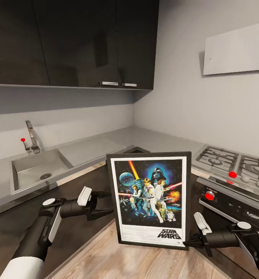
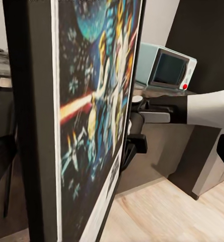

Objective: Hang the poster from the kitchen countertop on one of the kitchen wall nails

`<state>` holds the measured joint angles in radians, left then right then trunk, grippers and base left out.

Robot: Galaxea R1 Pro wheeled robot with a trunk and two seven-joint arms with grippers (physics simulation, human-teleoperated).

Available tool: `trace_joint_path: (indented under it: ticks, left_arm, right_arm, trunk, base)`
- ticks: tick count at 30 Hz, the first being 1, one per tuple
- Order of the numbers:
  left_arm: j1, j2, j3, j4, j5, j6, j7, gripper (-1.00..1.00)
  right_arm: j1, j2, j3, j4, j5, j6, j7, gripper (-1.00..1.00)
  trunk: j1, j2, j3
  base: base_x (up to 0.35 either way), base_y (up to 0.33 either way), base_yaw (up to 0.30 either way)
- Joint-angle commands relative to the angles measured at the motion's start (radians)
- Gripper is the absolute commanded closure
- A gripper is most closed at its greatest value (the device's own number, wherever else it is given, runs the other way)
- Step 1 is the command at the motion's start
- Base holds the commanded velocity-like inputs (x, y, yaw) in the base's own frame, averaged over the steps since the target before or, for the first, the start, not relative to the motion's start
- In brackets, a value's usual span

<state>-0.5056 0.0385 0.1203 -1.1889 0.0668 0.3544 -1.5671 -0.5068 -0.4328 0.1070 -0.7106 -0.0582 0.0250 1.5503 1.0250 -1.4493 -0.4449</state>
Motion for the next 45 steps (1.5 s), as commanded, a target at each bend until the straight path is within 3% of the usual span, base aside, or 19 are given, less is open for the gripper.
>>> trace_joint_path:
  ticks: [1,5,8,12,14,18,22,26,30,35,45]
  left_arm:
    - [-0.001,0.000,0.001,0.000,0.000,0.010,-0.004,-1.00]
    - [-0.001,0.002,0.003,0.001,-0.002,0.010,-0.004,-1.00]
    - [-0.001,0.018,0.013,0.003,-0.003,0.009,-0.004,-1.00]
    - [-0.001,0.071,0.053,0.011,-0.002,0.009,-0.004,-1.00]
    - [-0.001,0.108,0.083,0.043,-0.001,0.009,-0.004,-1.00]
    - [-0.001,0.129,0.104,0.117,-0.002,-0.001,-0.004,-1.00]
    - [0.000,0.156,0.113,0.248,-0.004,-0.111,-0.004,-1.00]
    - [0.000,0.168,0.116,0.349,-0.004,-0.162,-0.004,-1.00]
    - [0.000,0.171,0.135,0.391,-0.004,-0.208,-0.004,-1.00]
    - [0.000,0.171,0.167,0.408,-0.004,-0.223,-0.004,-1.00]
    - [0.000,0.172,0.175,0.411,-0.005,-0.226,-0.004,-1.00]
  right_arm:
    - [-0.001,-0.001,0.005,0.000,-0.006,0.006,0.002,1.00]
    - [-0.001,-0.001,0.005,0.000,-0.006,0.006,0.002,1.00]
    - [-0.001,-0.001,0.005,0.000,-0.006,0.006,0.002,1.00]
    - [-0.001,-0.001,0.005,0.000,-0.006,0.006,0.002,1.00]
    - [-0.001,-0.001,0.005,0.000,-0.006,0.006,0.002,1.00]
    - [-0.001,-0.002,0.004,0.002,-0.006,0.006,0.002,1.00]
    - [-0.001,-0.002,0.003,0.003,-0.006,0.006,0.002,1.00]
    - [-0.001,-0.002,-0.001,0.003,-0.008,0.006,0.002,1.00]
    - [-0.001,-0.003,-0.004,0.004,-0.012,0.006,0.002,1.00]
    - [-0.001,-0.004,-0.006,0.005,-0.013,0.006,0.001,1.00]
    - [-0.001,-0.007,-0.016,0.002,-0.012,0.006,0.000,1.00]
  trunk:
    - [0.000,-0.001,-0.001]
    - [0.000,-0.001,-0.001]
    - [0.000,-0.001,-0.001]
    - [0.000,-0.001,-0.001]
    - [0.000,-0.001,-0.001]
    - [0.000,-0.001,-0.001]
    - [0.000,-0.001,-0.001]
    - [0.000,-0.001,-0.001]
    - [0.000,-0.001,-0.001]
    - [0.000,-0.001,-0.001]
    - [0.000,-0.001,-0.001]
  base:
    - [0.000,0.000,0.000]
    - [0.000,0.000,0.000]
    - [0.000,0.000,0.000]
    - [0.000,0.000,0.000]
    - [0.000,0.000,0.000]
    - [0.000,0.000,0.000]
    - [0.000,0.000,0.000]
    - [0.000,0.000,0.000]
    - [-0.026,0.000,0.000]
    - [-0.148,0.000,0.000]
    - [-0.327,0.000,0.000]
